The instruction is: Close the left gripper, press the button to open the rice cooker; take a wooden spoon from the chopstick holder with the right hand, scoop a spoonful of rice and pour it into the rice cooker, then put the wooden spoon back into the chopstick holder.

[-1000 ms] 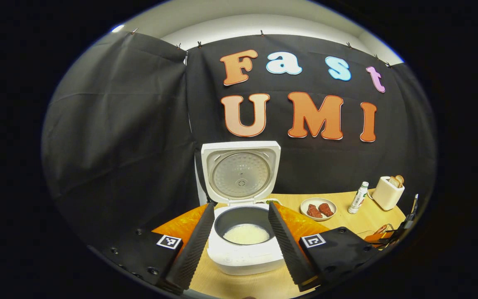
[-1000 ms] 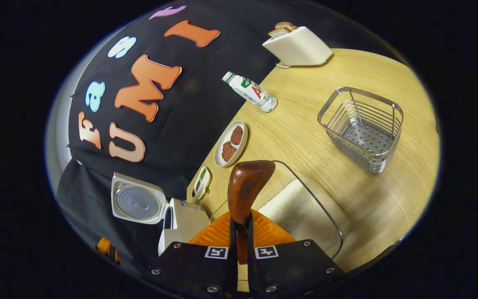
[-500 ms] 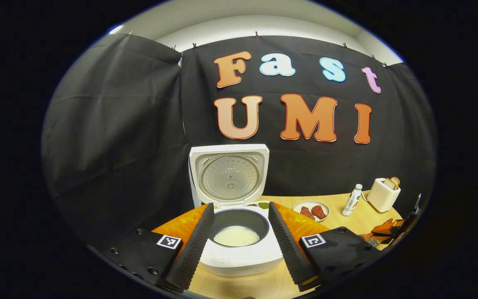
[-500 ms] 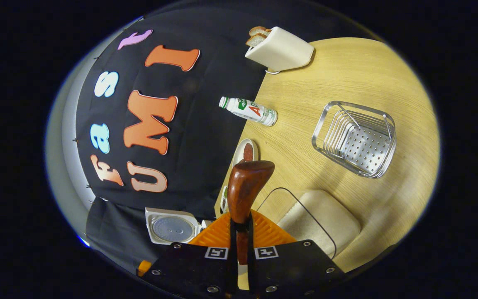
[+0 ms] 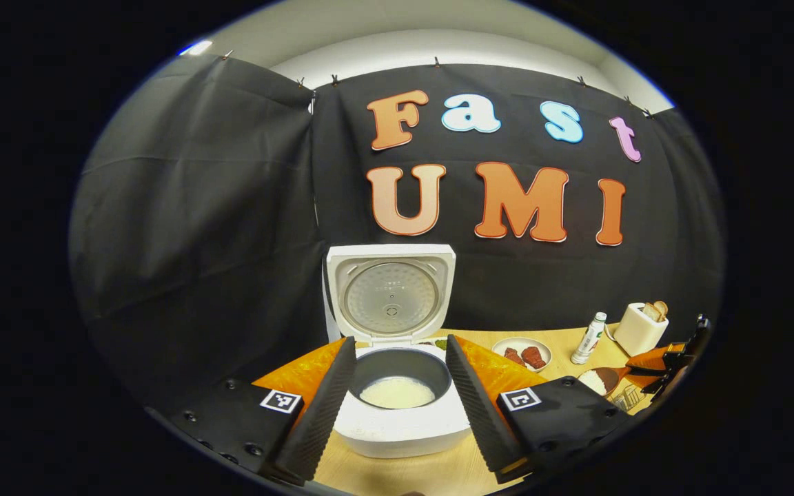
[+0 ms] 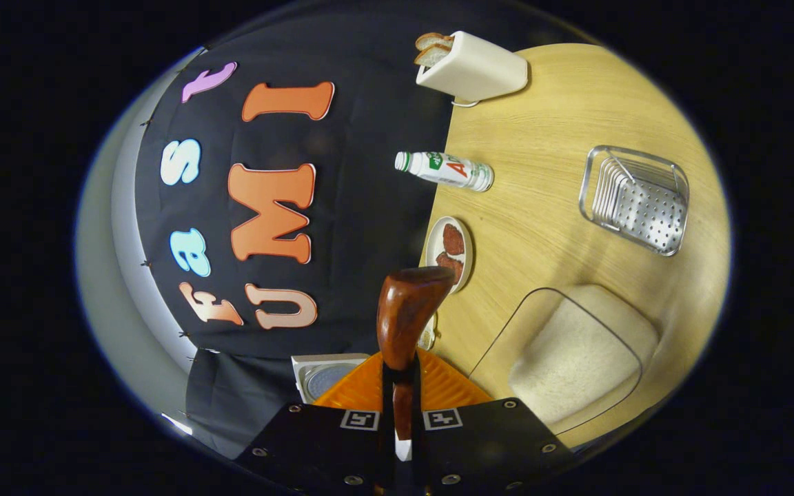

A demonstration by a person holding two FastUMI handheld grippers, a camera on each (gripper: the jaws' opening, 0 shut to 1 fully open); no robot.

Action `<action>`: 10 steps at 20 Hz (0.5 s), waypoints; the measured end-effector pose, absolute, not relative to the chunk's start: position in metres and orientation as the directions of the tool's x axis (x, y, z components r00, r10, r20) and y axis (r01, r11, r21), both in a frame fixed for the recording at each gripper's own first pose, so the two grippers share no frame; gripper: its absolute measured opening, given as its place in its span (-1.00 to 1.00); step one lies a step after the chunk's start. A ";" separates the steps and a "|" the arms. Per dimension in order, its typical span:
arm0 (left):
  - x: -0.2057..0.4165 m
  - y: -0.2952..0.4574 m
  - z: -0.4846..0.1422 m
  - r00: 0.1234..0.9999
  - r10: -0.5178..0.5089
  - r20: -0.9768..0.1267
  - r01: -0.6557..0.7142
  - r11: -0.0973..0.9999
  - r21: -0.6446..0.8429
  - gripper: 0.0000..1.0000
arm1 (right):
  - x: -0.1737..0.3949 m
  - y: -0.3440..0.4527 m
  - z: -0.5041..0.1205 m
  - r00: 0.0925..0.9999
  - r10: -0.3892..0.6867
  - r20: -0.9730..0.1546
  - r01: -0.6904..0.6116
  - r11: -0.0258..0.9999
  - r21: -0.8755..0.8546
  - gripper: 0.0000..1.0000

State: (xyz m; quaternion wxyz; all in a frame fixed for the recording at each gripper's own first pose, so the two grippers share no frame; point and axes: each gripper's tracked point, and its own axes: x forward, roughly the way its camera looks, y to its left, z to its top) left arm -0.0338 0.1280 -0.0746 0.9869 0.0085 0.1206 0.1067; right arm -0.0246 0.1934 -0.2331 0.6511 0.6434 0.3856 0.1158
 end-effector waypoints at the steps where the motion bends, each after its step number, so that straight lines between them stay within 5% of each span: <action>1: -0.037 0.132 -0.076 0.947 0.220 -0.235 -0.217 0.975 0.039 0.72 | -0.024 0.203 -0.226 0.670 0.659 -0.342 0.345 0.132 0.929 -0.82; 10: -0.068 0.185 -0.078 0.919 0.325 -0.223 -0.318 0.946 0.067 0.80 | -0.013 0.313 -0.161 0.586 0.783 -0.208 0.318 0.014 0.948 -0.82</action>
